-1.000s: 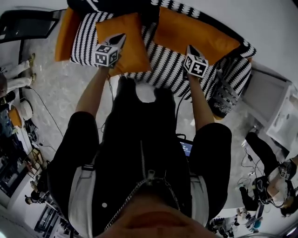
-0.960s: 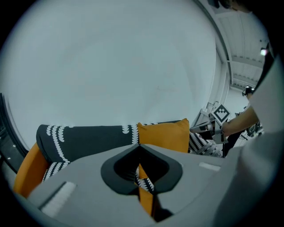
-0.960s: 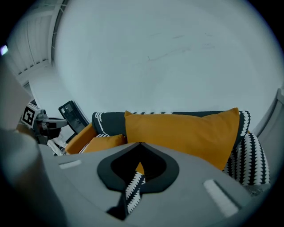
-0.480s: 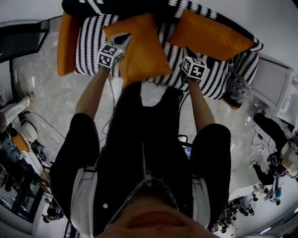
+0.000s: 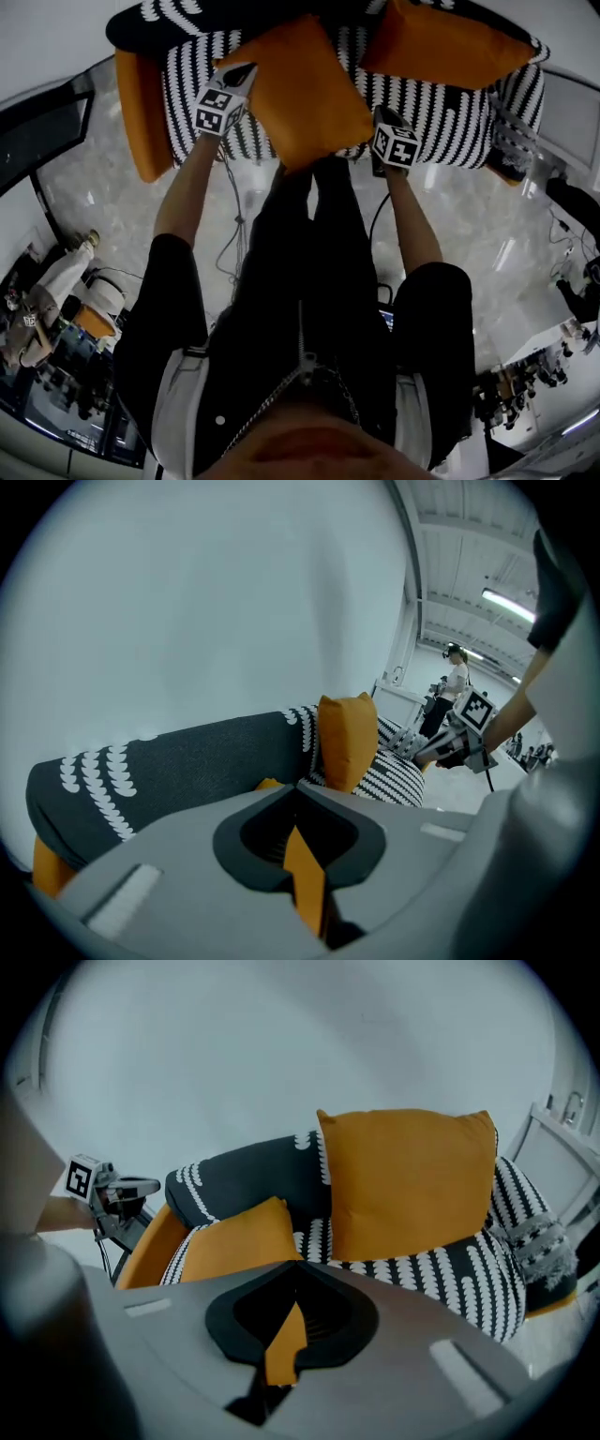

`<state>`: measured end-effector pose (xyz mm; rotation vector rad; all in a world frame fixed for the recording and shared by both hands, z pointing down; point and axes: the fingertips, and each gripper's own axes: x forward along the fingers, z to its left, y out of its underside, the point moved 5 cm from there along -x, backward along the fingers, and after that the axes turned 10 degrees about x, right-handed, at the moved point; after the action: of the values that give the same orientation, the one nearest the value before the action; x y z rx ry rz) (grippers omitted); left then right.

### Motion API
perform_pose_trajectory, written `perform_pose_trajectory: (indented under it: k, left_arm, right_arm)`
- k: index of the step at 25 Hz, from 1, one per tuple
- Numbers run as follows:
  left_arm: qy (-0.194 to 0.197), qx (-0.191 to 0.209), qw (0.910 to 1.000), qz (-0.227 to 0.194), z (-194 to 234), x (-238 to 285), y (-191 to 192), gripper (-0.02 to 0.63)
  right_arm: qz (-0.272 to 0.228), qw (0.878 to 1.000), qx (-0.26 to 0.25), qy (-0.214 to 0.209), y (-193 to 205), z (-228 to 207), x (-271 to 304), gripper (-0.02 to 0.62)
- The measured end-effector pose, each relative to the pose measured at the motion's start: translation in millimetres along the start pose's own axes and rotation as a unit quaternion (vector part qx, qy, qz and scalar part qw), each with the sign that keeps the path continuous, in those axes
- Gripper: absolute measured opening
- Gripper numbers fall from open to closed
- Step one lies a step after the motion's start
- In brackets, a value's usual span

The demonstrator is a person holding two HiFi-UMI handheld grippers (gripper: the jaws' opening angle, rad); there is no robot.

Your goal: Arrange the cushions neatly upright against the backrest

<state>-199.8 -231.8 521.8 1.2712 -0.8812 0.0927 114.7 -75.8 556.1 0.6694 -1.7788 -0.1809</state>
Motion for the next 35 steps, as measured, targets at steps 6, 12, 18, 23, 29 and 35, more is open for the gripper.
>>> perform_pose_trajectory:
  k: [6, 12, 18, 23, 29, 35]
  left_arm:
    - [0.025, 0.029, 0.999, 0.022, 33.0, 37.3, 27.3, 0.011]
    - [0.032, 0.063, 0.9959, 0.056, 86.9, 79.3, 60.2, 0.09]
    - [0.077, 0.114, 0.983, 0.122, 119.4, 113.7, 94.0, 0.256]
    - [0.101, 0.109, 0.9768, 0.154, 136.4, 148.0, 117.0, 0.284]
    - [0.181, 0.075, 0.9574, 0.213, 142.2, 184.0, 152.0, 0.318]
    - [0.247, -0.034, 0.9433, 0.22, 142.2, 196.0, 174.8, 0.313]
  right_arm:
    - [0.076, 0.997, 0.017, 0.005, 77.9, -0.9, 46.5, 0.015]
    - [0.082, 0.991, 0.103, 0.02, 130.2, -1.4, 86.2, 0.154]
    - [0.065, 0.975, 0.212, 0.013, 175.9, 19.2, 95.1, 0.293]
    - [0.019, 0.914, 0.406, 0.012, 201.1, 7.0, 104.1, 0.456]
    - [0.003, 0.871, 0.492, 0.0, 232.2, 18.1, 127.8, 0.47]
    - [0.003, 0.853, 0.518, -0.063, 240.7, 12.7, 146.7, 0.453]
